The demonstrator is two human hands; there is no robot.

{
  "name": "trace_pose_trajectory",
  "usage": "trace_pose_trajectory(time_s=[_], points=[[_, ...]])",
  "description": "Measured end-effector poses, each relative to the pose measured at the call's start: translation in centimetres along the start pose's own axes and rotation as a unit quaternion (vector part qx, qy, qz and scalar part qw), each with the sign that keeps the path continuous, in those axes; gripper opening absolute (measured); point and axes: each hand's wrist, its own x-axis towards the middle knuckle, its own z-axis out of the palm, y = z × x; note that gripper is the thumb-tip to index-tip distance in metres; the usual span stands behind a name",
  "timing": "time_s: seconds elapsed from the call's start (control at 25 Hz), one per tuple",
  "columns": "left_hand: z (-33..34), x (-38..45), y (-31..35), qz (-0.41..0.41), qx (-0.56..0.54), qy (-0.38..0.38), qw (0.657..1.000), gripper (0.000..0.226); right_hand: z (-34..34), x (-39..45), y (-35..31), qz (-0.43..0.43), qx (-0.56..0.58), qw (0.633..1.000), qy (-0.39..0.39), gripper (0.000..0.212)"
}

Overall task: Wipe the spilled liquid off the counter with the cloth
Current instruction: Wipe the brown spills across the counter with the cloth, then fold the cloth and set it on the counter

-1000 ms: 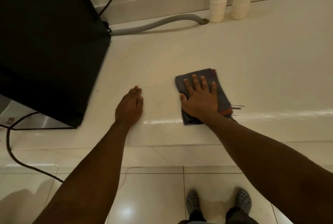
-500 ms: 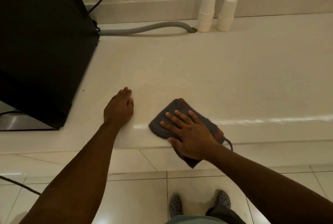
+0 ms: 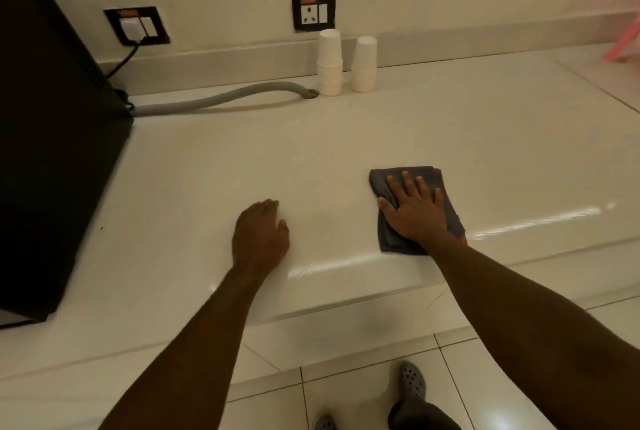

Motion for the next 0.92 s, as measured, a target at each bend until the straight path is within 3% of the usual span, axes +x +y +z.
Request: trace_pose_trajectory(time_s=[0.04, 0.12, 0.2, 0.32, 0.48, 0.6, 0.8, 0.92], points=[[0.4, 0.1, 2.1, 0.010, -0.014, 0.008, 1.000, 0.045, -0.8, 0.2, 0.3, -0.001, 0.037, 0.999, 0.007, 0.066], [1.2, 0.4, 6.0, 0.021, -0.043, 0.021, 0.999, 0.037, -2.1, -0.3, 1.3, 0.022, 0.110, 0.988, 0.108, 0.062], [2.1, 1.0, 9.6, 0.005, -0.087, 0.014, 0.996, 0.029, -3.5, -0.9, 3.5, 0.092, 0.072, 0.974, 0.192, 0.046], [3.7, 2.4, 13.8, -0.034, -0.111, -0.030, 0.993, 0.028, -4.8, -1.3, 6.9, 0.143, -0.012, 0.985, 0.095, 0.039], [5.1, 4.1, 17.7, -0.101, -0.092, -0.124, 0.983, 0.048, -5.6, 0.0, 8.1, 0.123, 0.046, 0.991, 0.015, 0.041], [5.3, 5.2, 19.4, -0.160, -0.108, -0.190, 0.963, 0.041, -6.0, 0.5, 8.1, 0.131, 0.080, 0.988, -0.031, 0.038], [5.5, 6.4, 20.9, -0.200, -0.112, -0.206, 0.951, 0.032, -5.9, 1.1, 7.9, 0.112, 0.062, 0.990, -0.052, 0.038], [5.3, 6.4, 21.4, -0.222, -0.130, -0.203, 0.945, 0.031, -5.8, 1.4, 7.7, 0.124, 0.134, 0.982, -0.058, 0.041]])
